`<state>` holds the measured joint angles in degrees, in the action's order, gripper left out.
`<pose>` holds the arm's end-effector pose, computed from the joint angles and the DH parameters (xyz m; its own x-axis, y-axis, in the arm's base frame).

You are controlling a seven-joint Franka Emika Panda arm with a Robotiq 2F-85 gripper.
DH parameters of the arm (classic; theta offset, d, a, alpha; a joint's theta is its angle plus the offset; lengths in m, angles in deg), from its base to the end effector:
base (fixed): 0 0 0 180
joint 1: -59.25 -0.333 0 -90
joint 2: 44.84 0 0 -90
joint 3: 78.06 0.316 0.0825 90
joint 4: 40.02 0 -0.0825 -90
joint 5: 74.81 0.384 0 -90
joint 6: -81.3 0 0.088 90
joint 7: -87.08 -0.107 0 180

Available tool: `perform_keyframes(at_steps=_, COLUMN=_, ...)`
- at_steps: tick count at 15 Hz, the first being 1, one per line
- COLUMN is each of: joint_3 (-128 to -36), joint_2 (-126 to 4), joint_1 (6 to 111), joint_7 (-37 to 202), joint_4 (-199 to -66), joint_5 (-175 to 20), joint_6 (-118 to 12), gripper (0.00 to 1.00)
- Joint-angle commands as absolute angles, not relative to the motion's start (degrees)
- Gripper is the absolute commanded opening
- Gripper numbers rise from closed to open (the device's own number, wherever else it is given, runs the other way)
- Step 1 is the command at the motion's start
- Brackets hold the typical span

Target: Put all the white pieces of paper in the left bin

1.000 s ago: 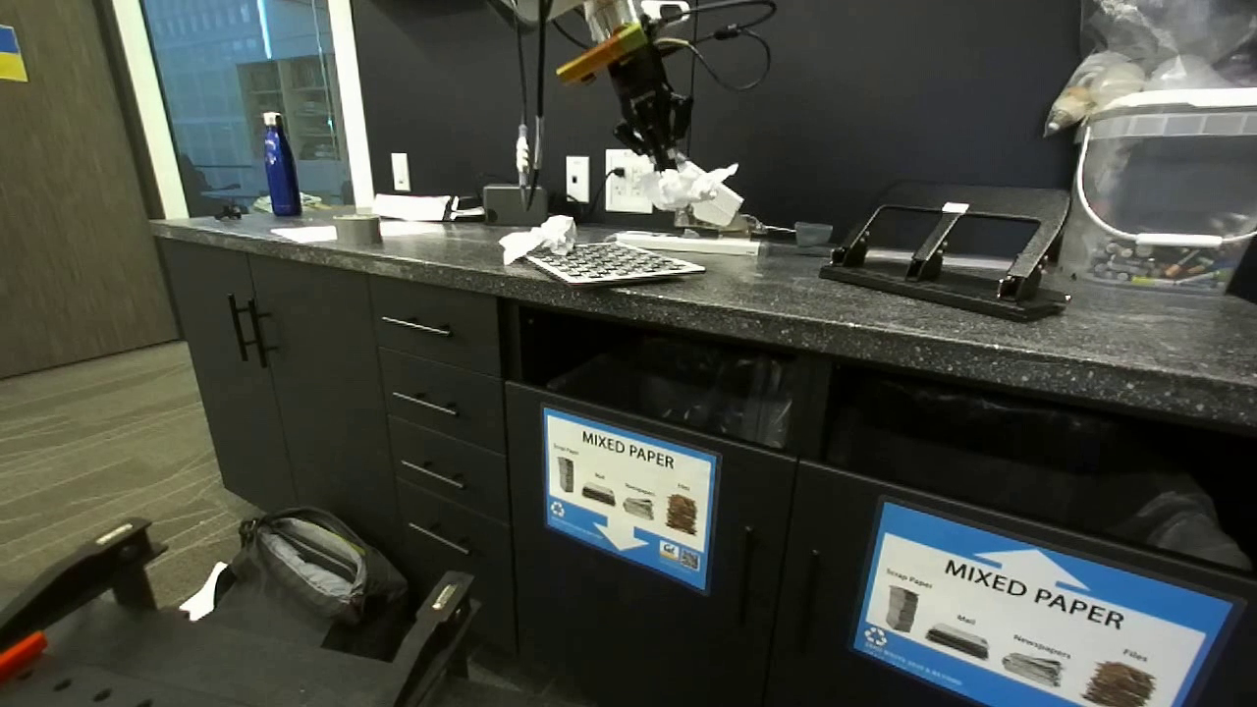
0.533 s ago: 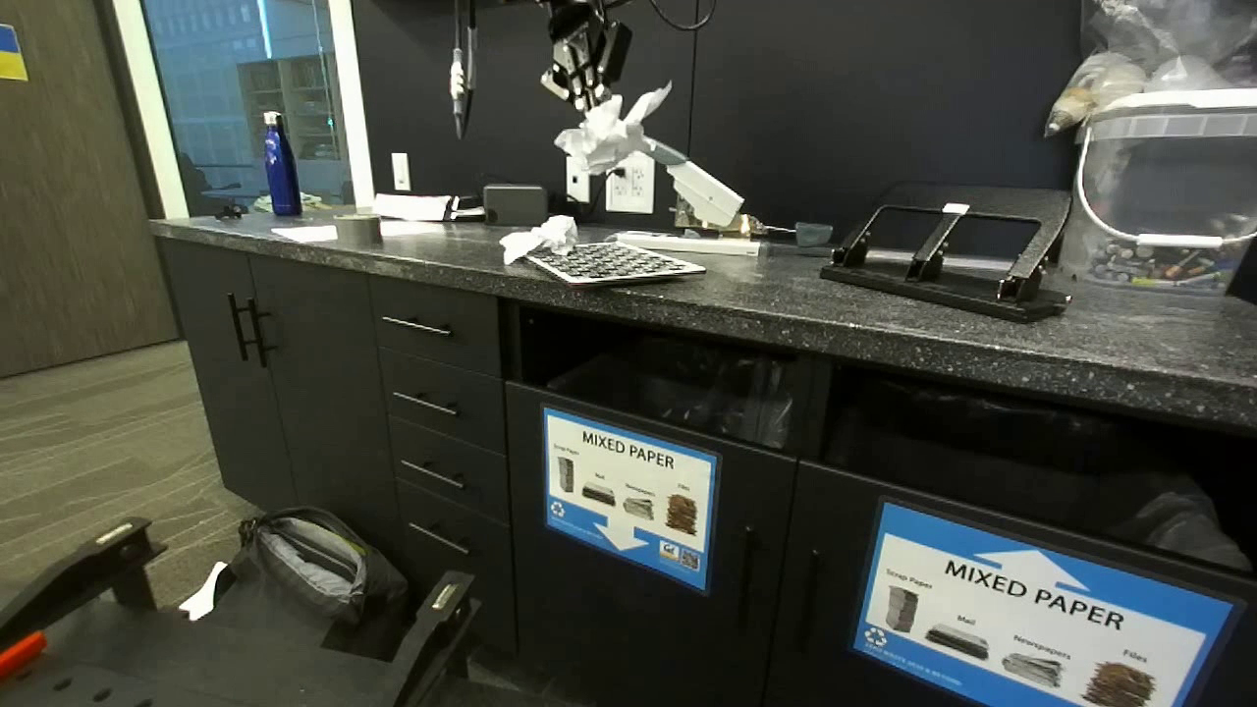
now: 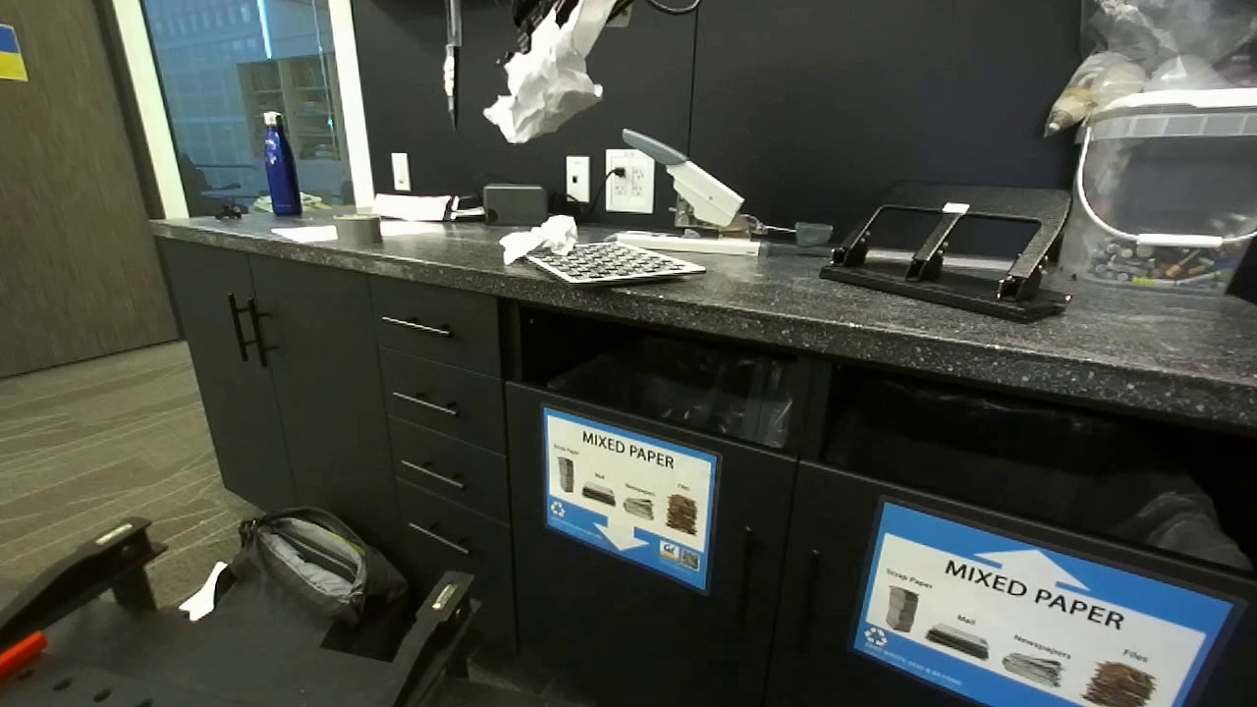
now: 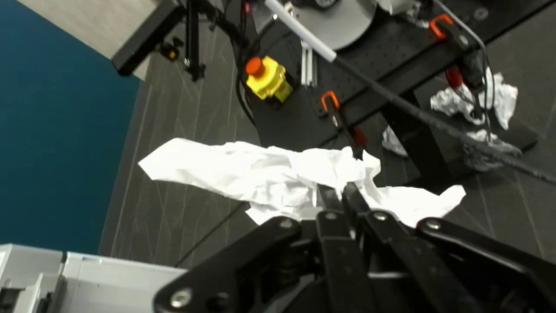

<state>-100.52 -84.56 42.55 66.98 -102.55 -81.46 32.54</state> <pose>0.6221 -0.0062 0.4145 0.5856 -0.5785 -0.5678 -0.2091 -0.7845 0.5837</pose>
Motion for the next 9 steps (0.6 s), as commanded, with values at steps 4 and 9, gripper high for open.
perform_keyframes(at_steps=4, joint_3=-97.8, joint_2=-73.9, joint_1=43.2, joint_7=76.2, joint_4=-126.0, joint_5=-81.9, joint_6=33.4, gripper=0.08)
perform_keyframes(at_steps=9, joint_3=-84.7, joint_2=-67.4, joint_1=53.3, joint_7=80.5, joint_4=-141.0, joint_5=-79.8, joint_6=29.7, gripper=0.08)
